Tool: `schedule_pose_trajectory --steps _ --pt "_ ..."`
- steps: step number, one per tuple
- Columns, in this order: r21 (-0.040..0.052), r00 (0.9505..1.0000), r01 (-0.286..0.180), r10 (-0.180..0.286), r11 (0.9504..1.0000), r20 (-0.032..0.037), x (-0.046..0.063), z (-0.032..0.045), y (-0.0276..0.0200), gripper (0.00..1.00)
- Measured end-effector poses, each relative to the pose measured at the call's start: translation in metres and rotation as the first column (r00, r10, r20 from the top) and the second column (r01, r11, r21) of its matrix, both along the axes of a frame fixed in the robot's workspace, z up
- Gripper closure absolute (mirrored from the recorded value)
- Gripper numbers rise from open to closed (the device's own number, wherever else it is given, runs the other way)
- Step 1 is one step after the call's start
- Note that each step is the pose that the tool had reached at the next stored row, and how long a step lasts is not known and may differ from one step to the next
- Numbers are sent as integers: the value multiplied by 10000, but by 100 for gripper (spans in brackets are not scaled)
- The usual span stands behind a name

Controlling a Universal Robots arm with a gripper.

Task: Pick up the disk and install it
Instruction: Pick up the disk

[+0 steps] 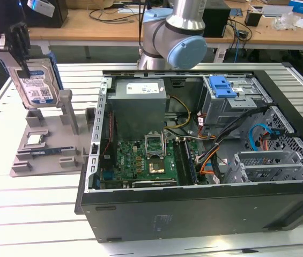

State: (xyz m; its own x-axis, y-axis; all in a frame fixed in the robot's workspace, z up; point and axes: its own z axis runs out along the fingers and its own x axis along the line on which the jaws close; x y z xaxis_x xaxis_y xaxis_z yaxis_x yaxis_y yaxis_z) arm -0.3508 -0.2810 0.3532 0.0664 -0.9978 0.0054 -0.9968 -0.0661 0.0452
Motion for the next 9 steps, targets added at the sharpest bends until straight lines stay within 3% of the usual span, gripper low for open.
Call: schedule_pose_trajectory --steps 9 --pt "0 10000 0 0 10000 0 3 338 0 63"
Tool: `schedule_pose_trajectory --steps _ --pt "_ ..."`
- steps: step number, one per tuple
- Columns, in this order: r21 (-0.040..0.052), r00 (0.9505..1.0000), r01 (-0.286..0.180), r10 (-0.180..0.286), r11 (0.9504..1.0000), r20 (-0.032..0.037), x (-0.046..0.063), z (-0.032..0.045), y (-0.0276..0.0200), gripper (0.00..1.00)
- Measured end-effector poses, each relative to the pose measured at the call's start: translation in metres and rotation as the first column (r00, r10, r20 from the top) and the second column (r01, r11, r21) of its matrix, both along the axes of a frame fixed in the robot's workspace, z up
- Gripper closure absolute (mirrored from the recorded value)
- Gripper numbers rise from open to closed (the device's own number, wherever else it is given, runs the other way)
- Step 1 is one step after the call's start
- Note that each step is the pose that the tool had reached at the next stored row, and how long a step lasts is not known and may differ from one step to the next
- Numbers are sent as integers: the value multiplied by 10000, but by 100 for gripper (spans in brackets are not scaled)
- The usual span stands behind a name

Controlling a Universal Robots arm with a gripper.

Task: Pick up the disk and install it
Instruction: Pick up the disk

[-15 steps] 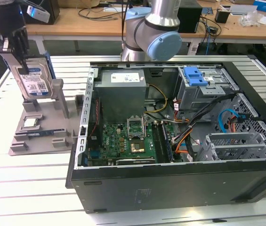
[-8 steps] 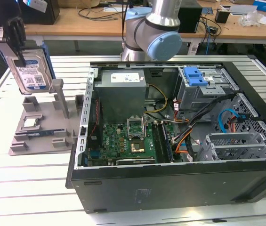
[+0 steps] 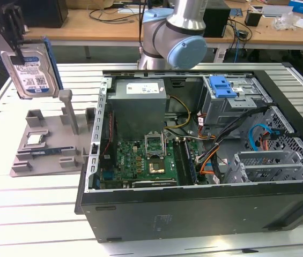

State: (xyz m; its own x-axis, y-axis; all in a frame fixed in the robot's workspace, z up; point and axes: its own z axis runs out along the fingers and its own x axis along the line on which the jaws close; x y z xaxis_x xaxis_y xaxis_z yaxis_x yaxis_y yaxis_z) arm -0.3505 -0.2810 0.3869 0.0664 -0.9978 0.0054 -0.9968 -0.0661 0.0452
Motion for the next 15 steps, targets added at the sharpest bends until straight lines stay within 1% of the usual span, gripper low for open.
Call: schedule_pose_trajectory --steps 2,4,6,8,10,12,14,15 --pt "0 10000 0 0 10000 0 0 69 0 63" --pt "0 10000 0 0 10000 0 1 174 0 63" --pt "0 10000 -1 1 10000 0 1 231 0 63" --pt "-1 10000 0 0 10000 0 1 326 0 63" --pt "0 10000 0 0 10000 0 1 369 0 63" --pt "0 10000 0 0 10000 0 1 429 0 63" --pt "-1 10000 -1 1 10000 0 2 528 0 63" --pt "0 10000 0 0 10000 0 2 553 0 63"
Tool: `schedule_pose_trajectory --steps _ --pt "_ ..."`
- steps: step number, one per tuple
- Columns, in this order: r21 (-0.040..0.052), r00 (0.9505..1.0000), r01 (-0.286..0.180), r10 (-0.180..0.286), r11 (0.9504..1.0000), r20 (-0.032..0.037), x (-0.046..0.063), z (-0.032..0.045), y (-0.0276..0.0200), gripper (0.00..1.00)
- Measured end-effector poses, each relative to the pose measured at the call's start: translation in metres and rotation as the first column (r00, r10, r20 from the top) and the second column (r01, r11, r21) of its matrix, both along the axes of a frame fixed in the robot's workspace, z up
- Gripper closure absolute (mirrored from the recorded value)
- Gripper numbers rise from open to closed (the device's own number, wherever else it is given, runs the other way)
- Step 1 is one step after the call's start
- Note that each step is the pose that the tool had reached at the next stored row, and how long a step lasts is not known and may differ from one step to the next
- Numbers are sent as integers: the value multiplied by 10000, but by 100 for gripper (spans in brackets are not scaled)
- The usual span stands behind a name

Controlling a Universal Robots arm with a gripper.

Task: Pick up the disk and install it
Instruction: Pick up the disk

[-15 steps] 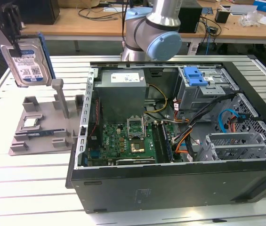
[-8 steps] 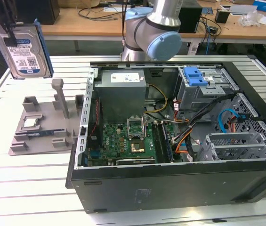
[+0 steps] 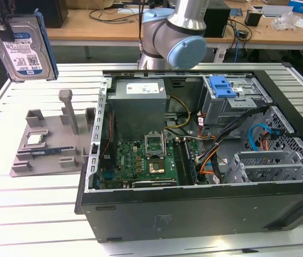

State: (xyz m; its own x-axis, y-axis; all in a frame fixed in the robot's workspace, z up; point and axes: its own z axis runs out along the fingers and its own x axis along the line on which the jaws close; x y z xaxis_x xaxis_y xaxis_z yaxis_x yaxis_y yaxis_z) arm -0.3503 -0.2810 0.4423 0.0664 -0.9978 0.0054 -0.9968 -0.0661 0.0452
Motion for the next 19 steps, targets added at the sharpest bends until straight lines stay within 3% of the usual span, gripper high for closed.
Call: schedule_pose_trajectory --steps 6,9,16,19 --pt "0 10000 0 0 10000 1 1 180 0 63" --pt "0 10000 0 0 10000 0 1 316 0 63" --pt "-1 10000 0 0 10000 -1 2 507 0 63" --pt "0 10000 0 0 10000 -1 2 650 0 63"
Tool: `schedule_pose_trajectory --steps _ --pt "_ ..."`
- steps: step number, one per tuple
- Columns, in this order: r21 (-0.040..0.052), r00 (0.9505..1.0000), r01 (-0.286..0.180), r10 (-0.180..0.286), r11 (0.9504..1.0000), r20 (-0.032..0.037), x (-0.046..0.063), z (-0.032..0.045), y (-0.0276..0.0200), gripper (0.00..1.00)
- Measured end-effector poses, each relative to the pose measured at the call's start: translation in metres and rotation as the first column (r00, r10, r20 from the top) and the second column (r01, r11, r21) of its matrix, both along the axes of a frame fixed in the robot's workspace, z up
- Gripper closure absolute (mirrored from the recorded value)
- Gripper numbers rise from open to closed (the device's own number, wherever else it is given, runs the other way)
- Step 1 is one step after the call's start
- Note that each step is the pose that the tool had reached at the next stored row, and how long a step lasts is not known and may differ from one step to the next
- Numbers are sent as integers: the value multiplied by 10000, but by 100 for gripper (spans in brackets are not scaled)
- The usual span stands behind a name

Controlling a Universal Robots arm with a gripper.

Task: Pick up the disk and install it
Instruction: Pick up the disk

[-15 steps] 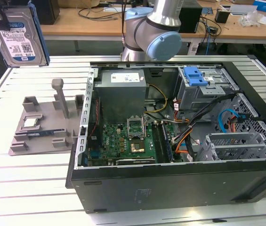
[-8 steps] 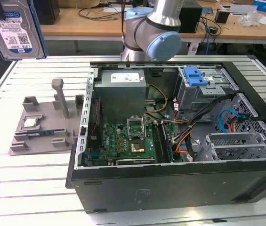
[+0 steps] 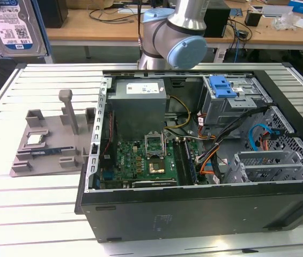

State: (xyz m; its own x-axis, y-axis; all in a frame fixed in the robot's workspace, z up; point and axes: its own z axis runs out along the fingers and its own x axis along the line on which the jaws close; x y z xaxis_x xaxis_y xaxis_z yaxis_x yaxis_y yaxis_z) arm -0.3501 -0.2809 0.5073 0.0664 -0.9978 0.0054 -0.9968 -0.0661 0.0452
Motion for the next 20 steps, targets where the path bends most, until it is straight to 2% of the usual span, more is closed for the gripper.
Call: schedule_pose_trajectory --steps 7,20 --pt "0 10000 0 0 10000 1 1 286 0 63" --pt "0 10000 0 0 10000 0 2 661 0 63"
